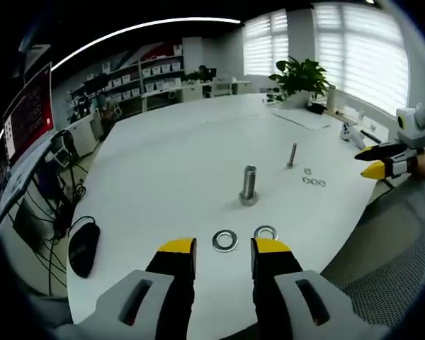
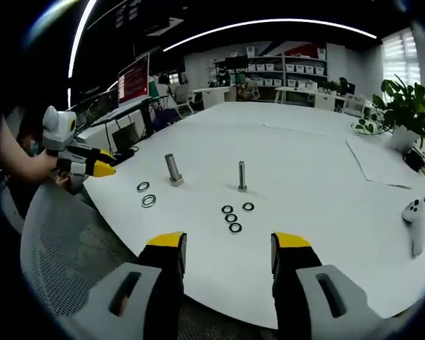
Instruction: Place the washer onto the threaded stud by aligning its center hole with the stud, sliding it down to the base, and recovering from edge contact or off-axis alignment until the washer reaches the visible bottom stop.
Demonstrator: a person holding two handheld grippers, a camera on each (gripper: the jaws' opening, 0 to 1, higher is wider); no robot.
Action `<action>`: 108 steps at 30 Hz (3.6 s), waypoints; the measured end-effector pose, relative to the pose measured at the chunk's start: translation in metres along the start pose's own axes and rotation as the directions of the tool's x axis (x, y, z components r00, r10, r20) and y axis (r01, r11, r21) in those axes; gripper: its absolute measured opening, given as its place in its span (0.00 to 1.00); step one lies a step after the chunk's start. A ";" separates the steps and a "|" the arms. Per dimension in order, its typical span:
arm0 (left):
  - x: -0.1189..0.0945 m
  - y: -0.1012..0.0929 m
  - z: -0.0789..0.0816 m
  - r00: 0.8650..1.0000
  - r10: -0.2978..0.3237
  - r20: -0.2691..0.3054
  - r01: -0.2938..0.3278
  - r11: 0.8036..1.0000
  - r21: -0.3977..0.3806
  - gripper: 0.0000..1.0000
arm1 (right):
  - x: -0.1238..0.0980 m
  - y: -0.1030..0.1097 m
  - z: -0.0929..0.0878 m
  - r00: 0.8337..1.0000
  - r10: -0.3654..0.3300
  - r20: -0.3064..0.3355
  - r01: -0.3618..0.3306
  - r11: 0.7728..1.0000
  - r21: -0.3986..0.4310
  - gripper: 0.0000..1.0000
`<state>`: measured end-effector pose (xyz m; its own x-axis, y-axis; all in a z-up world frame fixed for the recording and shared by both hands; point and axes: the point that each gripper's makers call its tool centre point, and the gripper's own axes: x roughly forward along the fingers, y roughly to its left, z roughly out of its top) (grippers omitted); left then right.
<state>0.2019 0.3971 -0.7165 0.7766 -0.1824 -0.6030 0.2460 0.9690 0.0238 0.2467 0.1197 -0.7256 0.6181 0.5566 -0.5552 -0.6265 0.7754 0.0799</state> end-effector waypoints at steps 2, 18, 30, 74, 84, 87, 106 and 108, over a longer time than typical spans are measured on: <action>0.001 -0.002 -0.004 1.000 -0.012 -0.007 0.012 1.000 0.004 0.29 | 0.000 -0.001 0.000 1.000 -0.002 -0.006 0.002 1.000 -0.002 0.51; 0.005 0.007 -0.015 1.000 -0.013 -0.006 0.013 0.991 -0.133 0.29 | 0.004 -0.003 -0.015 0.998 -0.010 -0.069 0.012 1.000 0.029 0.51; 0.007 0.007 -0.020 1.000 -0.021 -0.021 0.018 0.991 -0.134 0.28 | 0.006 -0.004 -0.022 0.993 -0.020 -0.116 0.017 1.000 -0.023 0.56; 0.004 0.017 -0.035 0.995 0.045 -0.085 -0.052 0.996 -0.078 0.28 | 0.007 0.017 -0.032 0.985 0.082 -0.154 -0.090 0.995 -0.042 0.48; 0.004 0.015 -0.038 0.995 0.043 -0.095 -0.050 0.996 -0.077 0.28 | 0.007 0.019 -0.035 0.981 0.088 -0.170 -0.098 0.994 -0.049 0.48; 0.004 0.016 -0.038 0.995 0.048 -0.092 -0.055 0.996 -0.076 0.28 | 0.008 0.017 -0.033 0.983 0.084 -0.161 -0.093 0.994 -0.048 0.47; 0.008 0.013 -0.036 0.995 0.039 -0.091 -0.044 0.997 -0.059 0.25 | 0.013 0.008 -0.029 0.984 0.078 -0.159 -0.086 0.995 -0.044 0.44; 0.008 0.013 -0.036 0.995 0.038 -0.090 -0.044 0.997 -0.061 0.25 | 0.013 0.008 -0.028 0.985 0.078 -0.154 -0.086 0.995 -0.047 0.44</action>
<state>0.1907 0.4137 -0.7494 0.7299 -0.1296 -0.6712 0.1761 0.9844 0.0015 0.2367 0.1248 -0.7554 0.4873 0.5625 -0.6679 -0.6985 0.7101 0.0885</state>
